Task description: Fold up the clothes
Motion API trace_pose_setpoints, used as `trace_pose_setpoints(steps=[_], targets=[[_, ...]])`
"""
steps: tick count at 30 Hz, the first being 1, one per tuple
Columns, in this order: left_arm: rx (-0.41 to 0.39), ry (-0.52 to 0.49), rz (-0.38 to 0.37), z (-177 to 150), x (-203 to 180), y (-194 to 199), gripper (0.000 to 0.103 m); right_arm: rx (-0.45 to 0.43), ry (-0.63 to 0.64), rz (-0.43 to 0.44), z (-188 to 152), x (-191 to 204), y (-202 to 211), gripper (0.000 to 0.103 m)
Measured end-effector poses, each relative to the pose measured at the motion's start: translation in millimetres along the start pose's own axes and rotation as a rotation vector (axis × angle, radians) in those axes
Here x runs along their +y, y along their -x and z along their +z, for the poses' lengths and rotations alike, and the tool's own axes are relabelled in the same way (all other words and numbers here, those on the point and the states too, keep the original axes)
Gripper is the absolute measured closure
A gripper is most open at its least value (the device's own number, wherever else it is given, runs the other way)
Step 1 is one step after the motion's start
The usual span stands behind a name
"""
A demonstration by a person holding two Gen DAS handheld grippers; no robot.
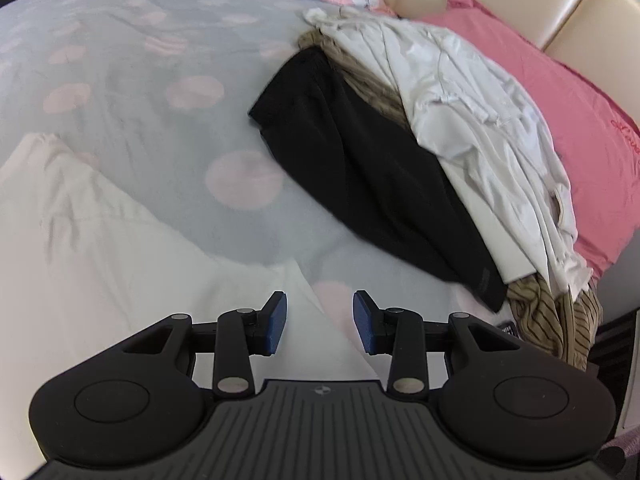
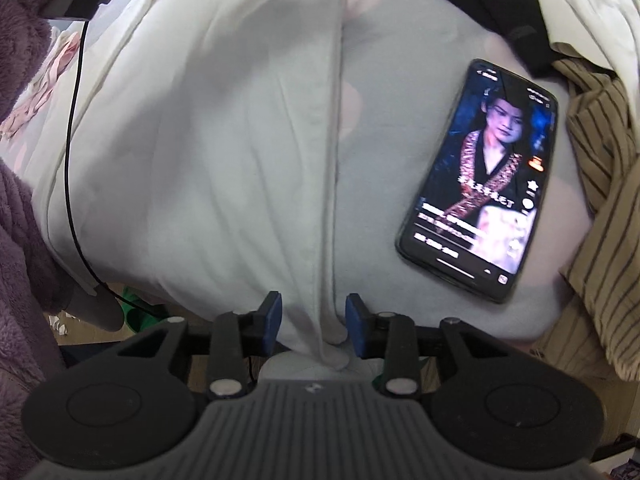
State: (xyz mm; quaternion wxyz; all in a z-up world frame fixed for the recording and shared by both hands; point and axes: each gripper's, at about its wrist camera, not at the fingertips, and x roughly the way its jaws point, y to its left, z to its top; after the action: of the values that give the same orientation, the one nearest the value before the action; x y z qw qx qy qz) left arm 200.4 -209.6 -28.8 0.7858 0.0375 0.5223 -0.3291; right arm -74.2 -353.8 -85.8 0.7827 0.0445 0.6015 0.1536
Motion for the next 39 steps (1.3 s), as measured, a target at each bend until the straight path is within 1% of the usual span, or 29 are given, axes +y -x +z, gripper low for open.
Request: trace_pose_setpoints(steps=[4,8,12,16,17,18,19,20,21,22,23,25,27,29,35,39], targets=[[0.035,0.064,0.012,1,0,-16,0.069,0.007,-0.021,-0.011,2,-3,-6,0.066],[0.069,0.148,0.026,8,7,-39,0.068,-0.002,-0.068,0.016,2,-10,-6,0.065],[0.097,0.169,0.052,10,6,-55,0.068,0.000,-0.059,0.032,2,-8,-8,0.067],[0.112,0.149,0.094,10,0,-62,0.068,0.004,-0.054,0.034,5,-4,-11,0.067],[0.111,0.142,0.102,9,-1,-63,0.068,0.004,-0.050,0.028,6,-2,-12,0.071],[0.109,0.134,0.114,9,-3,-63,0.068,0.006,-0.030,0.020,7,2,-12,0.077],[0.105,0.122,0.127,8,-5,-64,0.071,0.008,-0.011,0.011,8,7,-12,0.081],[0.102,0.103,0.144,7,-7,-64,0.076,0.010,0.008,0.003,9,12,-13,0.090],[0.099,0.085,0.159,6,-8,-64,0.079,0.014,0.025,-0.006,10,17,-14,0.093],[0.094,0.072,0.165,4,-8,-63,0.085,0.020,0.049,-0.026,11,23,-14,0.094],[0.089,0.061,0.171,3,-8,-62,0.086,0.026,0.072,-0.046,12,29,-14,0.094],[0.078,0.078,0.161,2,-4,-60,0.090,0.037,0.103,-0.075,14,38,-12,0.095],[0.066,0.091,0.154,1,-1,-57,0.096,0.043,0.127,-0.093,15,46,-9,0.095],[0.053,0.103,0.140,1,2,-53,0.099,0.040,0.148,-0.107,15,54,-3,0.095],[0.003,0.185,0.027,2,21,-27,0.101,-0.009,0.186,-0.107,13,82,23,0.095],[-0.047,0.214,-0.054,0,33,1,0.101,-0.038,0.217,-0.069,16,94,38,0.095]])
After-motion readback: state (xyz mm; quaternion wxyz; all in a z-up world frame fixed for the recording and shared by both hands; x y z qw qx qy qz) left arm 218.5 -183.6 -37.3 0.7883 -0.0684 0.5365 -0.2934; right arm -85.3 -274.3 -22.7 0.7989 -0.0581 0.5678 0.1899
